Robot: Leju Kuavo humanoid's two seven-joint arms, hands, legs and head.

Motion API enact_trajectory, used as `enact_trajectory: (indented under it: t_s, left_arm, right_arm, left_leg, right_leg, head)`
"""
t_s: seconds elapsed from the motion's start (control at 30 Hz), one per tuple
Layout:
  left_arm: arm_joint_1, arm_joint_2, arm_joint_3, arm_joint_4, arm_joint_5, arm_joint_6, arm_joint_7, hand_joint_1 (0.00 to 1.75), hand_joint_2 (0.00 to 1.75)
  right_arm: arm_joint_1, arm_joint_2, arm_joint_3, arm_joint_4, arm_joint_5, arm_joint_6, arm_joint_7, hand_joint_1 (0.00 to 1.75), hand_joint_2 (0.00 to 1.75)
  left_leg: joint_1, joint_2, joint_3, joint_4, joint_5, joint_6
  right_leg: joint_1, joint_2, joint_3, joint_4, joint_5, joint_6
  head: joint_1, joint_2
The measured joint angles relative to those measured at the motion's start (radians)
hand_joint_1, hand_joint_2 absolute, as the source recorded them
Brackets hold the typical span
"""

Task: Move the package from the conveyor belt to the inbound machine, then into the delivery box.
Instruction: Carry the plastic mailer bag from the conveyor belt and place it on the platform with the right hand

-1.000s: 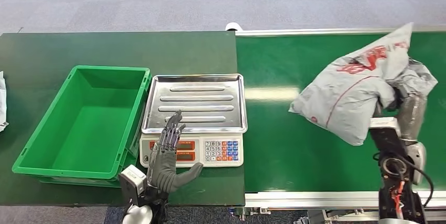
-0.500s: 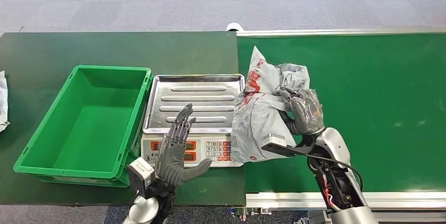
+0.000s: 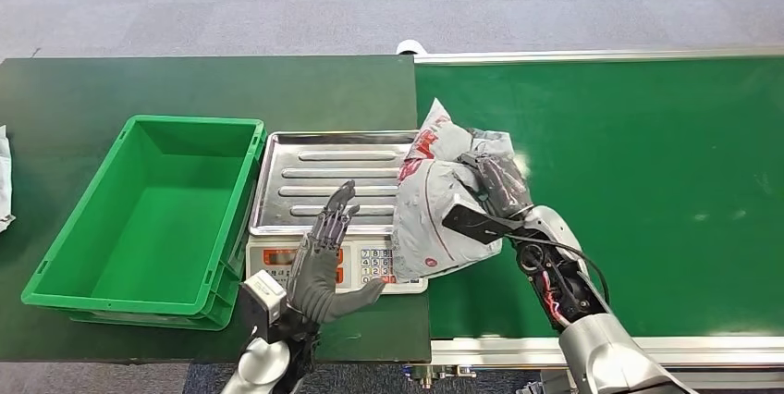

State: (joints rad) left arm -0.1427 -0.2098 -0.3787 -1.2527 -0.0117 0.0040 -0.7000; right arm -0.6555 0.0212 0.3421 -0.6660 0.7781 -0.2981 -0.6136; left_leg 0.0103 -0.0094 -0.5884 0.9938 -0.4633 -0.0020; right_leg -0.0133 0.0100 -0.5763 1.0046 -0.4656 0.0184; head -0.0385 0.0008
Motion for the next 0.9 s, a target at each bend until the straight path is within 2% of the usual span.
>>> enact_trajectory:
  t_s: [0.07, 0.2, 0.37, 0.53, 0.63, 0.73, 0.9]
  left_arm:
    - [-0.007, -0.003, 0.000, 0.008, -0.002, -0.004, 0.000, 0.00, 1.75]
    - [-0.020, -0.008, 0.000, 0.026, -0.002, -0.005, 0.000, 0.00, 1.75]
    - [-0.029, -0.012, 0.001, 0.042, -0.001, -0.006, 0.000, 0.00, 1.75]
    - [-0.036, -0.015, 0.001, 0.055, 0.000, -0.006, 0.000, 0.00, 1.75]
    - [-0.037, -0.016, 0.001, 0.058, -0.001, -0.006, 0.000, 0.00, 1.75]
    - [-0.037, -0.016, 0.001, 0.059, -0.002, -0.006, 0.000, 0.00, 1.75]
    - [-0.037, -0.016, 0.001, 0.059, -0.004, -0.007, 0.000, 0.00, 1.75]
  right_arm:
    - [0.002, 0.007, -0.006, -0.003, -0.079, 0.079, -0.053, 1.75, 1.75]
    - [0.028, 0.011, 0.010, -0.065, -0.202, 0.174, -0.079, 1.75, 1.75]
    - [0.074, 0.007, 0.067, -0.184, -0.285, 0.126, -0.081, 1.75, 1.75]
    - [0.100, 0.007, 0.094, -0.261, -0.269, 0.044, -0.073, 1.75, 1.75]
    - [0.093, 0.009, 0.094, -0.253, -0.248, 0.072, -0.018, 1.75, 1.75]
    - [0.055, 0.016, 0.088, -0.175, -0.230, 0.133, 0.067, 1.75, 1.75]
    - [0.024, 0.022, 0.079, -0.103, -0.225, 0.148, 0.081, 1.75, 1.75]
  left_leg:
    - [0.000, 0.001, 0.000, 0.000, 0.000, 0.000]
    - [0.000, 0.001, 0.000, 0.000, 0.000, 0.000]
    - [0.000, 0.002, 0.000, 0.000, 0.000, 0.000]
    - [0.000, 0.002, 0.000, 0.000, 0.000, 0.000]
    - [0.000, 0.001, -0.001, 0.000, 0.000, 0.000]
    - [0.000, 0.001, -0.001, 0.000, 0.000, 0.000]
    - [0.000, -0.001, 0.000, 0.000, 0.000, 0.000]
  right_leg:
    - [0.000, 0.001, 0.000, 0.000, 0.000, 0.000]
    - [0.000, 0.002, 0.000, 0.000, 0.000, 0.000]
    - [0.000, 0.002, -0.001, 0.000, 0.000, 0.000]
    - [0.000, 0.002, -0.001, 0.000, 0.000, 0.000]
    - [0.000, 0.002, -0.001, 0.000, 0.000, 0.000]
    - [0.000, 0.001, 0.000, 0.000, 0.000, 0.000]
    - [0.000, 0.001, 0.000, 0.000, 0.000, 0.000]
  head:
    - [0.000, 0.000]
    - [0.000, 0.000]
    - [0.000, 0.000]
    - [0.000, 0.000]
    - [0.000, 0.000]
    - [0.000, 0.000]
    - [0.000, 0.000]
